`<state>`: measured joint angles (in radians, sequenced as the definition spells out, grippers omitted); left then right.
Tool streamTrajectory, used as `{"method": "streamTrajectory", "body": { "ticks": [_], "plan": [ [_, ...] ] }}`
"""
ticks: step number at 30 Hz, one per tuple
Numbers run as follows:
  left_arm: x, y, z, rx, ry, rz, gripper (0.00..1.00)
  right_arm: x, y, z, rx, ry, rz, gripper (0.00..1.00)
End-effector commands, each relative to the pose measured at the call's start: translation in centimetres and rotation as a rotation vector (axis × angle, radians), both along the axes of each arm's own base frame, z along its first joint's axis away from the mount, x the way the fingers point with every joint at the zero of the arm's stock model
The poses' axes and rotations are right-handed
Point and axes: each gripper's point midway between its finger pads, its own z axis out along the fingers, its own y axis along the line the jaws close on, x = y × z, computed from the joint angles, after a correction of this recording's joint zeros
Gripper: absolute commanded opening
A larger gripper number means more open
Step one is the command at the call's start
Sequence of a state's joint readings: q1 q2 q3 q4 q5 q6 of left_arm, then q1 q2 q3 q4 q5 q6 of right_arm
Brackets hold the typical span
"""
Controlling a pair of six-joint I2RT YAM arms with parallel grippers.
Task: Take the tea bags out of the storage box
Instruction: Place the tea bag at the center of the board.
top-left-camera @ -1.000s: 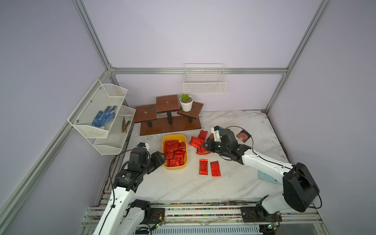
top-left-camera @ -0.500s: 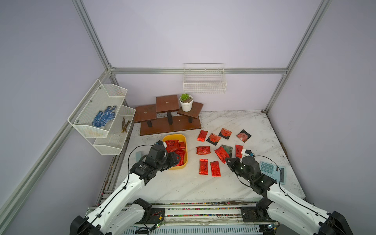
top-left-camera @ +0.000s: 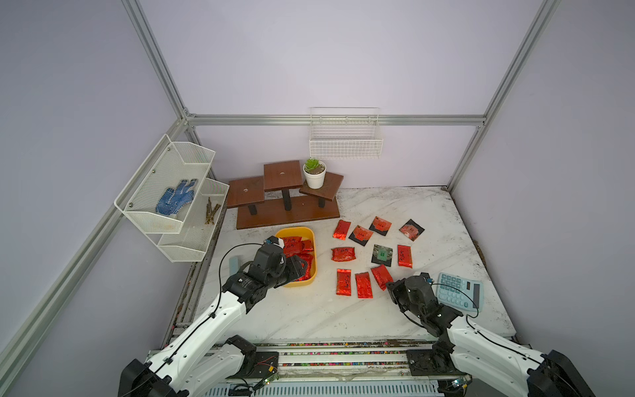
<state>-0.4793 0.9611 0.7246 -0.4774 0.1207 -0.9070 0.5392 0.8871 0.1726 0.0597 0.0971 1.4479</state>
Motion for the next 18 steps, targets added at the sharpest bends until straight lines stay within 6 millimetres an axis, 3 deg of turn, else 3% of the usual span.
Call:
{"method": "streamTrajectory", "body": {
  "ticks": [1, 4, 11, 15, 18],
  "plan": [
    [0.5, 0.0, 0.8, -0.018, -0.041, 0.016, 0.58, 0.3, -0.1, 0.0, 0.034, -0.002, -0.036, 0.0],
    [0.7, -0.1, 0.7, -0.014, -0.041, 0.014, 0.59, 0.0, -0.3, -0.8, 0.035, 0.022, -0.05, 0.02],
    [1.5, 0.5, 2.2, 0.077, -0.062, 0.005, 0.59, -0.5, -1.2, -1.0, 0.019, 0.043, -0.086, 0.51],
    [2.1, 1.2, 2.7, 0.138, -0.057, 0.012, 0.61, -0.3, -1.9, 0.5, -0.036, 0.015, -0.091, 0.7],
    [2.9, 1.4, 2.4, 0.128, -0.043, 0.018, 0.62, 0.3, -2.5, 2.7, -0.098, -0.038, -0.084, 0.73]
  ]
}}
